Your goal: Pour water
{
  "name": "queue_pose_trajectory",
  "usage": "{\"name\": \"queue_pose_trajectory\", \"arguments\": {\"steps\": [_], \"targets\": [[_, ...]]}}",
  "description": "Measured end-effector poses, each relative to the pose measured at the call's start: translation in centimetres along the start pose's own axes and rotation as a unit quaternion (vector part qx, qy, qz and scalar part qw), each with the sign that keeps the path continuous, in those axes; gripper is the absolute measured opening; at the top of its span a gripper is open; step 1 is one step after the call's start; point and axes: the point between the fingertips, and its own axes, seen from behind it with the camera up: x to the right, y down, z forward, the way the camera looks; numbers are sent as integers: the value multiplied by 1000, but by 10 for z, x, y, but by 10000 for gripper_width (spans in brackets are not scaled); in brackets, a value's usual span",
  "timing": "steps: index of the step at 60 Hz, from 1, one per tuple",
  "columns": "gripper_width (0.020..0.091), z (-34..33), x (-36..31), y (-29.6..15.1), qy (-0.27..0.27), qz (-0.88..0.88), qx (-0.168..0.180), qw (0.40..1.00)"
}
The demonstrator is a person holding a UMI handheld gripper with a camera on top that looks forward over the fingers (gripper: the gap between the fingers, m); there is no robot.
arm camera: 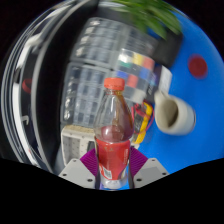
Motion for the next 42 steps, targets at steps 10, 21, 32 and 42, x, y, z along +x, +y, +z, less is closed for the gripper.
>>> {"name": "queue_pose_trajectory", "arguments": {"steps": [10,21,32,42], "targets": [[384,-23,-36,-59,21,-259,40,965],[384,-52,-48,-139,78,-452,118,881],[387,-72,-8,-216,131,-491,182,842],[386,-78,68,-263,204,-513,190,812]]}}
